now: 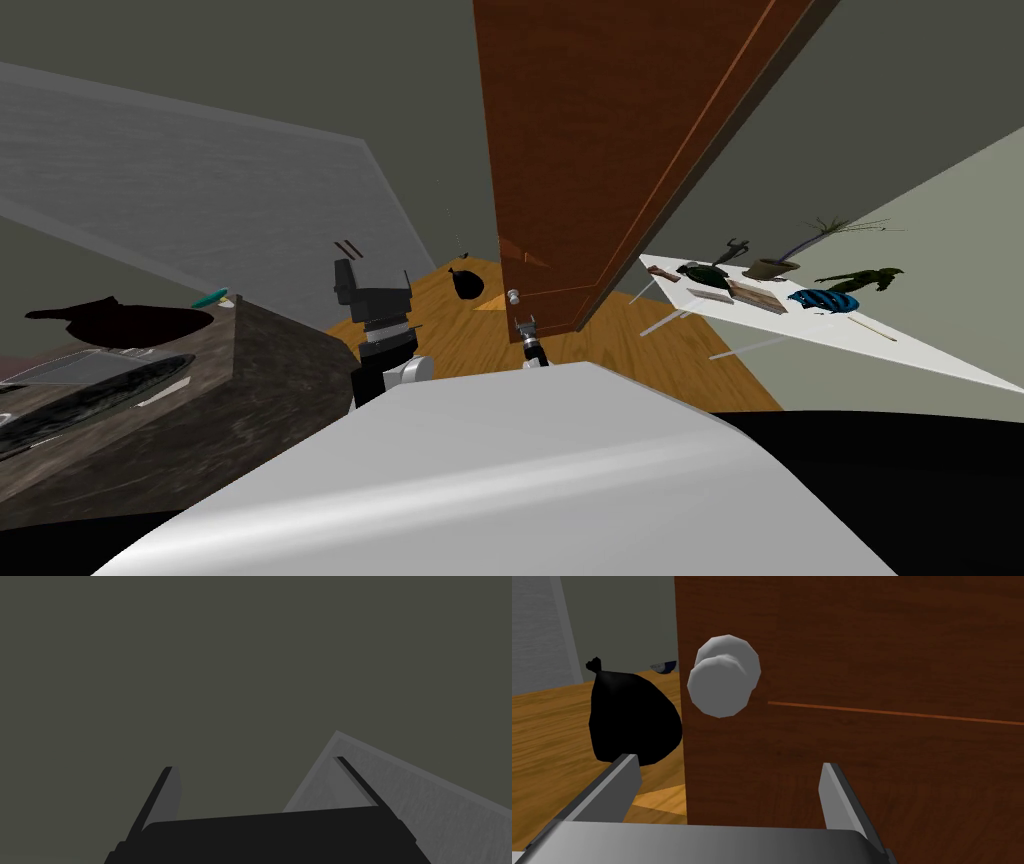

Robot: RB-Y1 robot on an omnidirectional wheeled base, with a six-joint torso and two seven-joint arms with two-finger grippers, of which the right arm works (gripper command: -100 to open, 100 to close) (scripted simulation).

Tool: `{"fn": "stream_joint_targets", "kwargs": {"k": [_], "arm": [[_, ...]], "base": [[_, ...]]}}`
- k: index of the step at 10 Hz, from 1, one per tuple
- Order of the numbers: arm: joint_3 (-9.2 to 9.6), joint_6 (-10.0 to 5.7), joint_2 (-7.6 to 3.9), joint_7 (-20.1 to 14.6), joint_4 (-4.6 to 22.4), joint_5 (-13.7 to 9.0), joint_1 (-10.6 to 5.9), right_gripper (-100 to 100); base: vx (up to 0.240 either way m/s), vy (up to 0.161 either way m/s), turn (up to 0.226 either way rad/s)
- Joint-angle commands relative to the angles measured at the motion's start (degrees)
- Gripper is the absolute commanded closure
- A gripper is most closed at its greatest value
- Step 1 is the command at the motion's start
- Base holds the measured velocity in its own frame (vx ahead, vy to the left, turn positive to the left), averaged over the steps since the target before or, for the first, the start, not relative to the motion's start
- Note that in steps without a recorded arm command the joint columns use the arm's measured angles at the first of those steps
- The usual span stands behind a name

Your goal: Push the door open

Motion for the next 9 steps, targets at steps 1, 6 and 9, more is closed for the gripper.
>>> {"fn": "stream_joint_targets", "kwargs": {"k": [1, 6, 9], "arm": [[-0.23, 0.02, -1.89, 0.02, 0.1, -0.07, -0.2, -100], [-0.96, 0.08, -1.75, 0.09, 0.41, -0.27, -0.83, -100], [-1.08, 0.05, -1.3, 0.14, 0.47, -0.32, -0.58, 100]], "base": [[0.096, 0.031, 0.029], [0.23, 0.046, 0.022], [0.097, 0.027, -0.007]]}}
